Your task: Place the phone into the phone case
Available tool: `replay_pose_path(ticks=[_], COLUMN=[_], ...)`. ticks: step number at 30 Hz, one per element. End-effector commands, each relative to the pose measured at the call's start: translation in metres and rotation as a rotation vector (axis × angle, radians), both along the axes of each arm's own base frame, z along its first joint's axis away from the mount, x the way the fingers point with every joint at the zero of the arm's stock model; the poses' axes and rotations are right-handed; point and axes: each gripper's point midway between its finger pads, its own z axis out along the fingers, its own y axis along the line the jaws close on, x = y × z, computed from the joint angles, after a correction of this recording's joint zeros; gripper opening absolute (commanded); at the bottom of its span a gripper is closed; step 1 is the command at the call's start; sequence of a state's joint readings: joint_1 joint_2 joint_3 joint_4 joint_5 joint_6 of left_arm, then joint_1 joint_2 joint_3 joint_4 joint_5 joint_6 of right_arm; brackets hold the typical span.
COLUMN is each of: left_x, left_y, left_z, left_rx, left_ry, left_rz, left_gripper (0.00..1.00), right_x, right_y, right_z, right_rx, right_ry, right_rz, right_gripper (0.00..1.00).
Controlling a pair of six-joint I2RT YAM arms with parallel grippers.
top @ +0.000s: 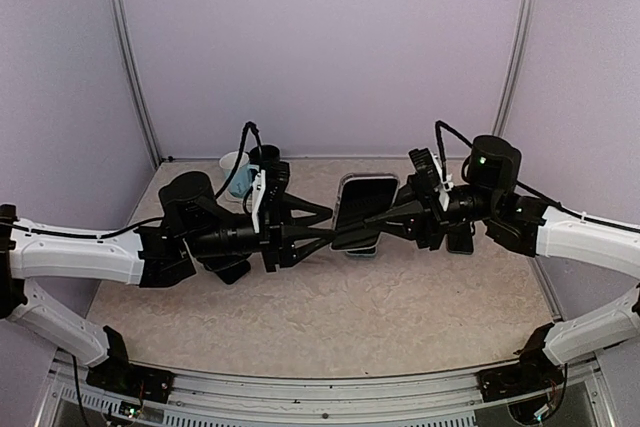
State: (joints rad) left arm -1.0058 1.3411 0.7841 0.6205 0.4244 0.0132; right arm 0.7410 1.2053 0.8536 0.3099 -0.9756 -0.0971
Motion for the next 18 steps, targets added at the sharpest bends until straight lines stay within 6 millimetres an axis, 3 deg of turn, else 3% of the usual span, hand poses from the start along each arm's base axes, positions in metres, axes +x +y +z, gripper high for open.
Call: replay_pose_path(ticks=[1, 4, 7, 14, 16, 18], left_x=[-0.007, -0.009, -0.009, -0.003, -0.003, -0.003], left_y=[-0.008, -0.015, -0.021, -0.028, -0.031, -0.033], left_z=[0.008, 0.005, 0.005, 0.002, -0.004, -0.01], left_rx=[-0.022, -0.013, -0.009, 0.019, 0.037, 0.049], left_ry=[-0.046, -0.045, -0.046, -0.054, -0.043, -0.035], left_rz=[-0.031, -0.036, -0.022, 0.058, 0.051, 0.045], left_gripper=[0.41, 0.28, 0.0, 0.0, 0.32, 0.38], right_x=[-0.01, -0.009, -0.008, -0.004, -0.004, -0.003], right_y=[-0.007, -0.007, -0.007, -0.007, -0.008, -0.008], right_z=[0.026, 0.026, 0.026, 0.024, 0.024, 0.024], right_rx=[0.074, 0.073, 0.071, 0.071, 0.071, 0.072], right_ry=[-0.059, -0.061, -0.059, -0.06, -0.059, -0.059], right_rz=[0.036, 0.027, 0.02, -0.011, -0.018, -0.022], right_gripper=[0.0, 0.0, 0.0, 0.0, 0.0, 0.0])
